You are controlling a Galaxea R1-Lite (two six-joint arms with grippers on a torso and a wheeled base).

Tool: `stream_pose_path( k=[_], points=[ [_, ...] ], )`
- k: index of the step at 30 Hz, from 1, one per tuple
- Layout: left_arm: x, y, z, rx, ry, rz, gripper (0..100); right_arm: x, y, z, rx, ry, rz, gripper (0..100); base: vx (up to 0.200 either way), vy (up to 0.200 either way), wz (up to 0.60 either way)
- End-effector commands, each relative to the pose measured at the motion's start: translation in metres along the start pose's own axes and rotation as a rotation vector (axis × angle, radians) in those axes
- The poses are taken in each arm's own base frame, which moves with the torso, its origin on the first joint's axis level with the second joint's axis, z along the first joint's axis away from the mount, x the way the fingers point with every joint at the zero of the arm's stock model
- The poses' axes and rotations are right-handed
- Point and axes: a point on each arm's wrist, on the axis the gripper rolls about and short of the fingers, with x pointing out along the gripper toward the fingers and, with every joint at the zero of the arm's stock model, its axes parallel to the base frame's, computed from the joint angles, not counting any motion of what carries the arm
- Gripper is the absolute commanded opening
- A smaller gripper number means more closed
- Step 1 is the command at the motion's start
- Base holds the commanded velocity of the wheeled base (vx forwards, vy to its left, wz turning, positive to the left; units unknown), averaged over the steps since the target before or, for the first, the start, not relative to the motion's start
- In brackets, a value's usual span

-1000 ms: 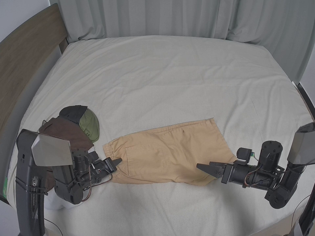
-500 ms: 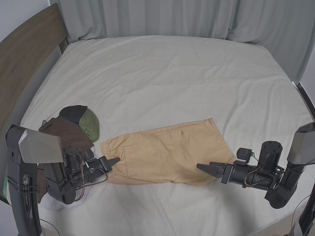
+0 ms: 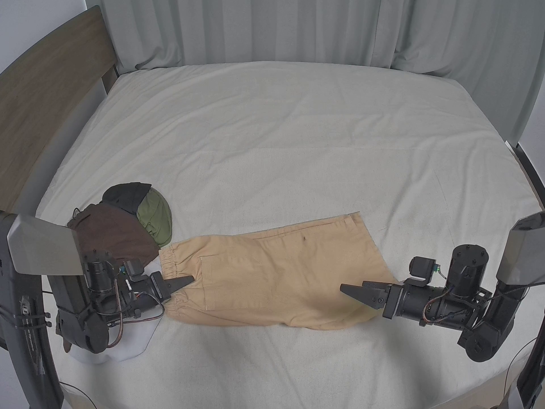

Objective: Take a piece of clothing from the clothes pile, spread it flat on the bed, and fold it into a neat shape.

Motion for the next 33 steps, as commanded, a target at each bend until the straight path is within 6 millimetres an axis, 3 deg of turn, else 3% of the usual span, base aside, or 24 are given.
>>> stream_pose_path(
  k=[1, 23, 33],
  points=[
    [-0.01, -0.001, 0.004, 0.0, -0.018, 0.006, 0, 0.0, 0.0, 0.0, 0.0, 0.001, 0.0, 100, 0.0, 0.0, 0.0],
    [-0.036, 0.012, 0.013, 0.036, -0.037, 0.017, 0, 0.0, 0.0, -0.001, 0.002, 0.004, 0.0, 100, 0.0, 0.0, 0.0],
    [-0.035, 0.01, 0.014, 0.038, -0.036, 0.011, 0, 0.0, 0.0, 0.0, 0.0, 0.0, 0.0, 100, 0.0, 0.0, 0.0]
  ],
)
